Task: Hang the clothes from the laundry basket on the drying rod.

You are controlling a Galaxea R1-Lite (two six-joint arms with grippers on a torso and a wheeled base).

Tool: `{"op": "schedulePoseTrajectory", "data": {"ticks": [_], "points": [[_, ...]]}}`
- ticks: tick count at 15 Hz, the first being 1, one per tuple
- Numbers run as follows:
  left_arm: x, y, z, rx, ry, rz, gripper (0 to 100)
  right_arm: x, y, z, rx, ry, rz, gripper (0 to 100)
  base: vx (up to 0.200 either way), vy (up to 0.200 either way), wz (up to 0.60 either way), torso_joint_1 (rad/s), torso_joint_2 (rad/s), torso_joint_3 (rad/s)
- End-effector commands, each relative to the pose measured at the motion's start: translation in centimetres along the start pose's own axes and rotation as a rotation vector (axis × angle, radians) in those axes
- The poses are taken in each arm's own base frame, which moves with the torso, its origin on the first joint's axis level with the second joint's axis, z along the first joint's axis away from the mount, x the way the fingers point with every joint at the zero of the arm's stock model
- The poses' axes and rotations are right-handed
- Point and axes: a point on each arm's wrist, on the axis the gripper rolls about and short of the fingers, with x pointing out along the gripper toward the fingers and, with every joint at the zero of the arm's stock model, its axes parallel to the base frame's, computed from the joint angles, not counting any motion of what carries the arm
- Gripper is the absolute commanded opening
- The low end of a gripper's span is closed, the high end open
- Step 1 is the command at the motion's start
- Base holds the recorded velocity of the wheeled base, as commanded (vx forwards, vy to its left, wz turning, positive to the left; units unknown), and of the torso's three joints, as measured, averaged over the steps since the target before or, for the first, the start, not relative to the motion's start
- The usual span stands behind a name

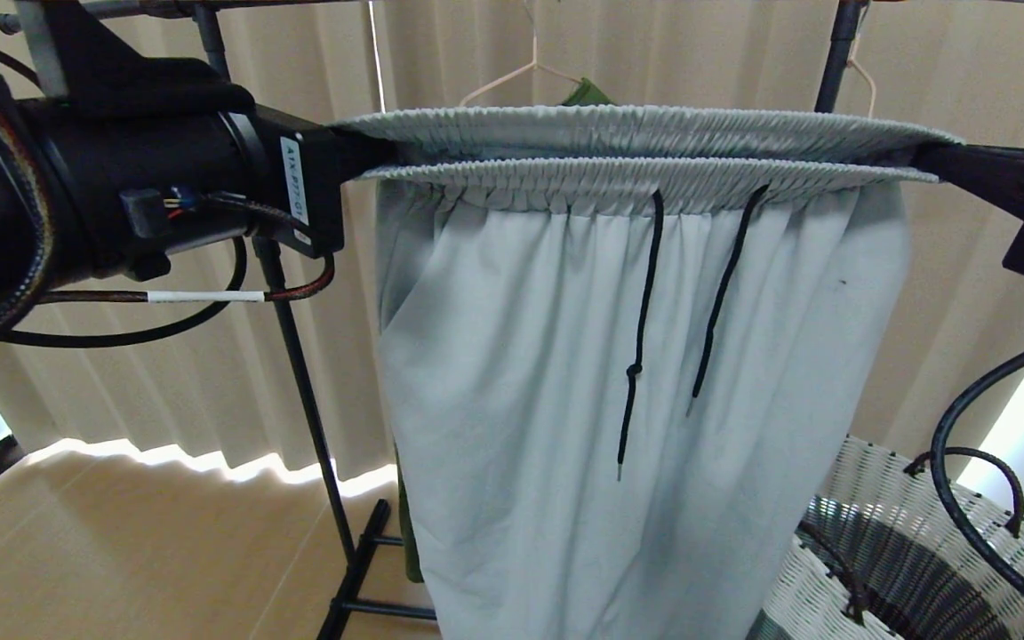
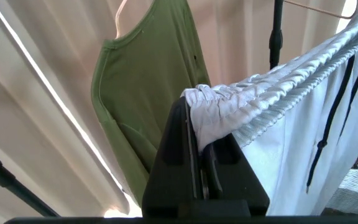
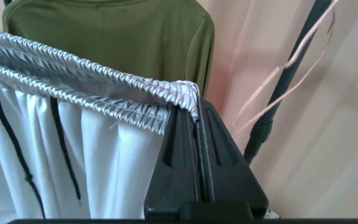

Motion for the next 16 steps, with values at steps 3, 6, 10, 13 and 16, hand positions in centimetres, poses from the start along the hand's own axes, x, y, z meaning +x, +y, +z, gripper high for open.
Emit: {"op": "schedulePoseTrajectory", "data": {"ticks": [3, 6, 10, 13, 16], "points": [[-0.1, 0.0, 0.0, 0.002, 0.001, 0.002, 0, -0.5, 0.0, -0.1, 0.000, -0.002, 0.002, 0, 0.000, 0.000, 0.00, 0.000, 0.00, 0.000], [0.0, 0.0, 0.0, 0.002, 0.001, 0.002, 0, -1.0, 0.0, -0.3, -0.001, 0.016, 0.003, 0, 0.000, 0.000, 0.00, 0.000, 0.00, 0.000], [0.0, 0.0, -0.4, 0.003, 0.015, 0.003, 0, -2.1, 0.0, -0.4, 0.001, 0.039, 0.011, 100, 0.000, 0.000, 0.00, 0.000, 0.00, 0.000], [0.2, 0.4, -1.7, 0.003, 0.073, 0.108, 0, -3.4, 0.1, -1.1, 0.006, 0.034, 0.031, 100, 0.000, 0.000, 0.00, 0.000, 0.00, 0.000], [0.0, 0.4, -2.0, 0.005, 0.085, 0.112, 0, -5.4, 0.4, -1.2, 0.007, 0.000, 0.165, 100, 0.000, 0.000, 0.00, 0.000, 0.00, 0.000]]}}
